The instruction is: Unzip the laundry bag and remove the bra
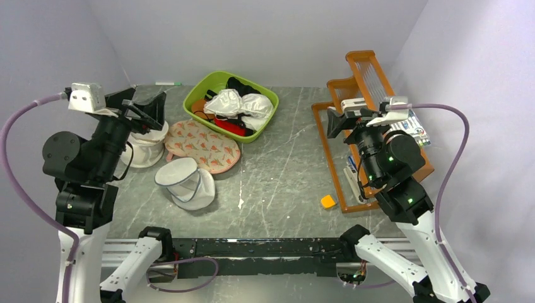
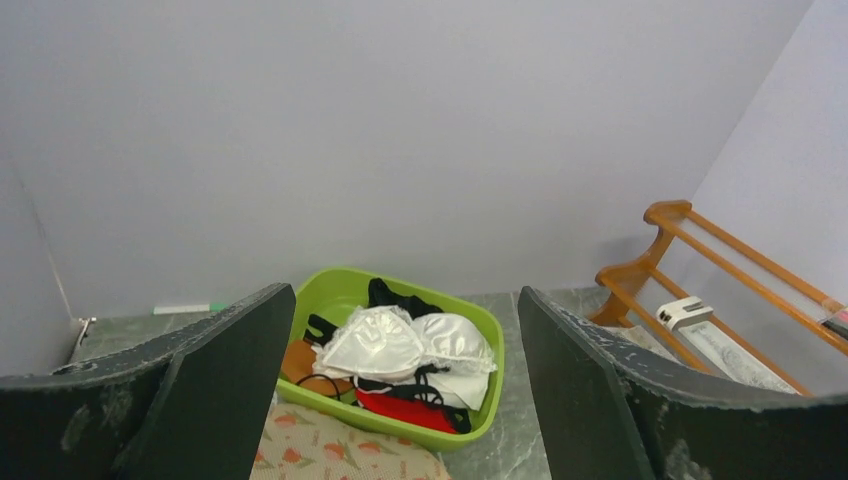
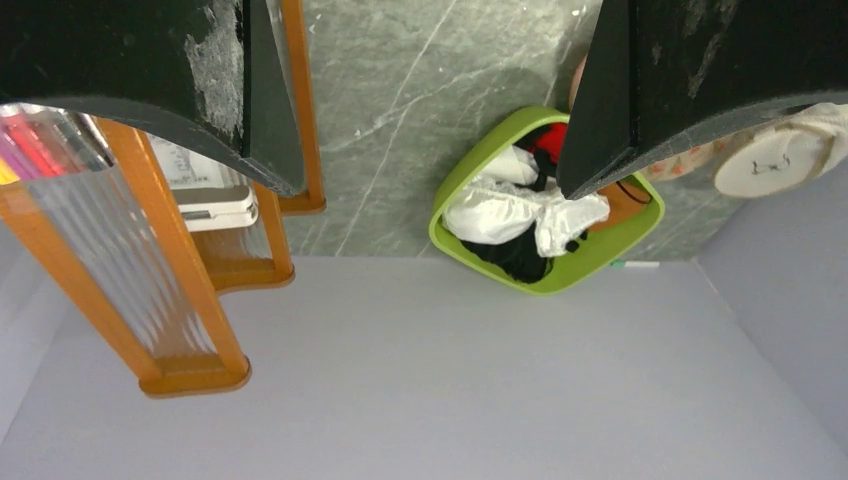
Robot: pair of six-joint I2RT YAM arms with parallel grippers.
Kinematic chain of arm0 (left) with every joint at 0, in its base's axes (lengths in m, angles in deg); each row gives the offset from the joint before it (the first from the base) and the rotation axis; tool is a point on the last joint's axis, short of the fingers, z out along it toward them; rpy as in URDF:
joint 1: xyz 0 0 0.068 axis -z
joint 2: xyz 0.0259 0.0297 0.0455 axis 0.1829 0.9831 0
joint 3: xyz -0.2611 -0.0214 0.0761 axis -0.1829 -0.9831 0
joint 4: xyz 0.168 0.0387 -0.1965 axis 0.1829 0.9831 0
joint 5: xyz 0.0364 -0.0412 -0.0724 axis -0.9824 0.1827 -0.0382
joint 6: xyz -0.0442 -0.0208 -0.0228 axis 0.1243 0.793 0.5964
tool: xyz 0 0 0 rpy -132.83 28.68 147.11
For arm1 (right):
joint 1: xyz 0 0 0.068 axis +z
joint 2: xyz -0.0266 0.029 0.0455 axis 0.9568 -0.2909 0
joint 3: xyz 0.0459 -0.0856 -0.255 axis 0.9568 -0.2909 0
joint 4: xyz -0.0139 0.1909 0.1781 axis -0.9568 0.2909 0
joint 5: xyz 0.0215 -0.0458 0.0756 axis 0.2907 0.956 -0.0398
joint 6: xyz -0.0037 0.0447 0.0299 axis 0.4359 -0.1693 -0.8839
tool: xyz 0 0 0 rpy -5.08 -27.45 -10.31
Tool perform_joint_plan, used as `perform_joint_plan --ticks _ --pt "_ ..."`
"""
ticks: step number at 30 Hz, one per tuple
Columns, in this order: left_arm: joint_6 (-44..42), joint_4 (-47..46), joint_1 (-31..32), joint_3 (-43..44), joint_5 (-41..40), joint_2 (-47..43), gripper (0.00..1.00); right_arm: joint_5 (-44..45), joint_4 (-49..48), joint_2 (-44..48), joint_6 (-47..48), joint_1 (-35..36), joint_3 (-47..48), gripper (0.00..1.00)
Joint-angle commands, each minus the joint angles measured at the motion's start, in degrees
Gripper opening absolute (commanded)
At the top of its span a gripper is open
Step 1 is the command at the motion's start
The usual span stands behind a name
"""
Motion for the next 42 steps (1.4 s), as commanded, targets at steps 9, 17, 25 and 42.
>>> perform_joint_plan --ticks 9,17,25,42 --pt "-0.7 -3.3 3.1 -7.9 -4.2 -0.6 0.94 -7.2 -7.6 3.5 -6.7 -5.4 -10.9 1.00" --pt "-2.2 -3.2 4.6 -10.7 -3.9 3.4 0.94 -15.8 -5.2 0.4 -7.7 -8.0 -9.8 1.00" --pt "-3.8 -3.3 5.4 -12.7 -2.3 7.4 0.94 -27.4 -12.8 -1.3 -9.5 -9.0 -15.0 1.00" --pt "-2.7 -5.0 2.4 -15.3 -3.6 8.1 0.94 -23.1 -21.1 -32.6 -10.6 13.7 -8.0 1.00"
